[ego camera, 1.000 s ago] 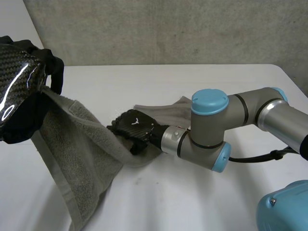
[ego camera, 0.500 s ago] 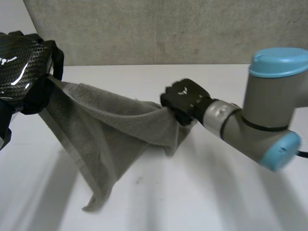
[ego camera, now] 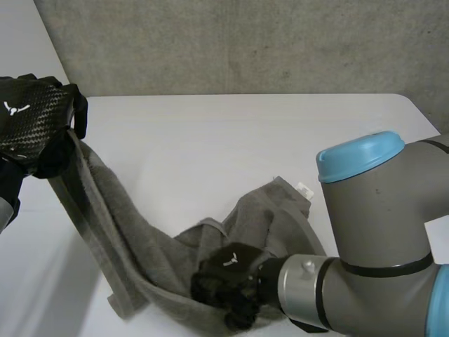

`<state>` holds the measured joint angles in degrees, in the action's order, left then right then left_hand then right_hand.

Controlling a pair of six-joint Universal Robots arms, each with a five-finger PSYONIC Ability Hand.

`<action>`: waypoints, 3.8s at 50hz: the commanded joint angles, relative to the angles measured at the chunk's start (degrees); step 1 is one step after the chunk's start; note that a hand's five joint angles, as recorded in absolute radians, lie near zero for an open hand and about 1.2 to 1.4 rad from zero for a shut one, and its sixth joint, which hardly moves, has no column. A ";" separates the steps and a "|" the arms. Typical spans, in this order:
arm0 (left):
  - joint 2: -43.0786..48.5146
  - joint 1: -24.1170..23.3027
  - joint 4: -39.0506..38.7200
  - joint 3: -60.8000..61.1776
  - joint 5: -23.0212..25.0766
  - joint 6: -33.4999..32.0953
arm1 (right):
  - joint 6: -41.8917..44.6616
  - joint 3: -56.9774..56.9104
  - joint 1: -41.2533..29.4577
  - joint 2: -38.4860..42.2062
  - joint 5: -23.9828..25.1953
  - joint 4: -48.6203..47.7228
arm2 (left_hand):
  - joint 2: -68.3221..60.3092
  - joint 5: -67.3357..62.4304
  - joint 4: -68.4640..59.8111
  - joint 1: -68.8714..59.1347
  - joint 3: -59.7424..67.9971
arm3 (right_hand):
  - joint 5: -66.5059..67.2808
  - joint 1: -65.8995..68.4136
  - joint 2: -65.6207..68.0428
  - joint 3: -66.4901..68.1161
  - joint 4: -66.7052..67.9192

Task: Fold the towel.

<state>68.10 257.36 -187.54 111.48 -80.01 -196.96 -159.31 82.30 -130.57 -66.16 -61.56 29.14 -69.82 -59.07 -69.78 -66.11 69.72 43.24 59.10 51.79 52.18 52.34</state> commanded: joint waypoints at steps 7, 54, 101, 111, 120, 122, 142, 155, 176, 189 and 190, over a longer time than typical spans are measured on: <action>0.01 0.16 -0.37 2.95 0.03 0.00 | -2.14 -4.96 8.22 -1.07 -13.41 -7.16 | -10.18 -10.93 -10.22 -13.89 10.28 | -18.43 -24.29 -16.98 -17.37 -17.53; 10.03 1.48 -6.79 3.56 -0.50 0.61 | 22.64 34.51 29.93 -14.43 5.57 -18.15 | -10.18 -10.93 -10.22 -13.89 10.28 | -20.45 -26.31 -19.00 -19.39 -19.55; 10.56 1.48 -6.79 3.74 -0.33 0.70 | 23.70 35.22 29.40 -6.17 7.07 -34.76 | -10.18 -10.93 -10.22 -13.89 10.28 | 6.79 0.93 8.24 7.85 7.69; 10.56 1.39 -6.79 3.74 -0.33 0.70 | 23.26 32.84 29.40 -6.17 6.80 -34.76 | -10.18 -10.93 -10.22 -13.89 10.28 | 7.81 1.95 9.26 8.87 8.71; 10.56 1.39 -6.79 3.92 -0.33 0.70 | 23.08 30.73 27.74 -4.68 6.45 -34.76 | -10.18 -10.93 -10.22 -13.89 10.28 | 9.66 3.80 11.11 10.72 10.56; 10.47 1.31 -6.79 4.09 -0.24 0.70 | 22.82 30.46 27.65 -4.77 6.54 -34.76 | -10.18 -10.93 -10.22 -13.89 10.28 | 10.33 4.48 11.79 11.40 11.24; 10.39 1.22 -6.79 4.18 -0.33 0.70 | 19.92 29.76 27.82 -3.89 6.01 -34.23 | -10.18 -10.93 -10.22 -13.89 10.28 | -11.87 -17.73 -10.42 -10.81 -10.97; 10.30 1.13 -6.70 4.18 -0.41 0.70 | 19.92 29.76 27.30 -4.06 5.93 -34.15 | -10.18 -10.93 -10.22 -13.89 10.28 | -11.70 -17.56 -10.25 -10.64 -10.80; 10.30 1.22 -6.79 4.88 -0.24 0.70 | 18.51 28.80 27.47 -3.80 6.28 -34.15 | -10.18 -10.93 -10.22 -13.89 10.28 | 24.29 18.44 25.75 25.36 25.20; 10.21 1.31 -6.79 4.97 -0.32 0.70 | 16.58 27.92 27.56 -2.31 6.63 -34.67 | -10.18 -10.93 -10.22 -13.89 10.28 | 26.76 20.90 28.21 27.82 27.66; 10.21 1.31 -6.79 4.97 -0.33 0.70 | 16.58 27.92 27.56 -2.31 6.63 -34.67 | -10.18 -10.93 -10.22 -13.89 10.28 | 26.76 20.90 28.21 27.82 27.66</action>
<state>78.39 258.66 -194.33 116.45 -80.24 -196.26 -142.66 110.39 -102.96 -69.41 -54.90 -5.46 -69.82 -59.08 -69.77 -66.11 69.72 55.97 76.83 67.46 67.83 68.23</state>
